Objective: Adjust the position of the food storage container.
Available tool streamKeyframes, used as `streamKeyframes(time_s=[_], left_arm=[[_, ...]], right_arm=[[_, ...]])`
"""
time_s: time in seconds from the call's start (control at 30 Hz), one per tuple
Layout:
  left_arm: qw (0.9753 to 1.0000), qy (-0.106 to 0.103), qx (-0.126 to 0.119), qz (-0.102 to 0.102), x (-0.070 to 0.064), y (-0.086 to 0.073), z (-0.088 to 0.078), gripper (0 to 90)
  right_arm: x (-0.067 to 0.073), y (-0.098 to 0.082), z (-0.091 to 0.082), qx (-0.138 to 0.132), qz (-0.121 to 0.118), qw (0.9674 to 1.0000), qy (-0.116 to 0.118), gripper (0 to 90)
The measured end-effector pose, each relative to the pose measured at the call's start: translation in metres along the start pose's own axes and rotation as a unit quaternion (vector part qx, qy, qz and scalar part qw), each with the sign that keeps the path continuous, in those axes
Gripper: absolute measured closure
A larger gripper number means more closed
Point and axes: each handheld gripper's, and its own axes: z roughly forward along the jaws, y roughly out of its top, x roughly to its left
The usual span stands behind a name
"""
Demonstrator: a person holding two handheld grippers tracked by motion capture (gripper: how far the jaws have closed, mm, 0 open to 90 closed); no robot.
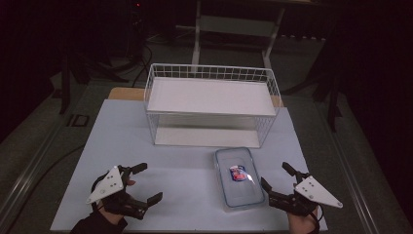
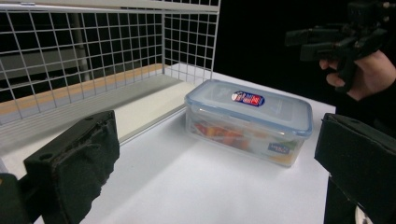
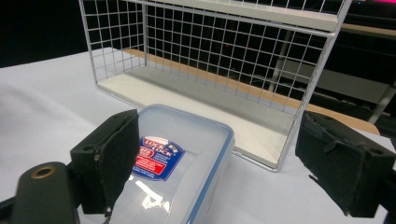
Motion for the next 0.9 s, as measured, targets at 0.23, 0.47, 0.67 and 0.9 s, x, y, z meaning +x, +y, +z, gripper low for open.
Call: streamKeyframes(time_s=[0.23,0.47,0.67,0.9], left_arm=[[1.0,-0.006,0.002,-0.004,0.001,0.0,0.001,0.0],[1.0,-0.003,-0.001,-0.001,0.0,0.002,0.0,0.0],[1.0,0.0,-0.001,-0.002,0.001,0.001,0.001,0.0],[1.0,0.001,-0.001,-0.002,0.001,0.001,0.001,0.0]], right_arm=[[-0.002,0.002,-0.002,0.003,0.002,1.0,-0.002,13.2],[-0.007,0.011,-0.006,0.003,0.014,0.9999,-0.007,11.2],[-0.016,0.013,-0.008,0.02,-0.006,0.9996,-0.021,20.3],[-0.033,-0.015,-0.006,0.1,0.015,0.9949,-0.007,57.1]])
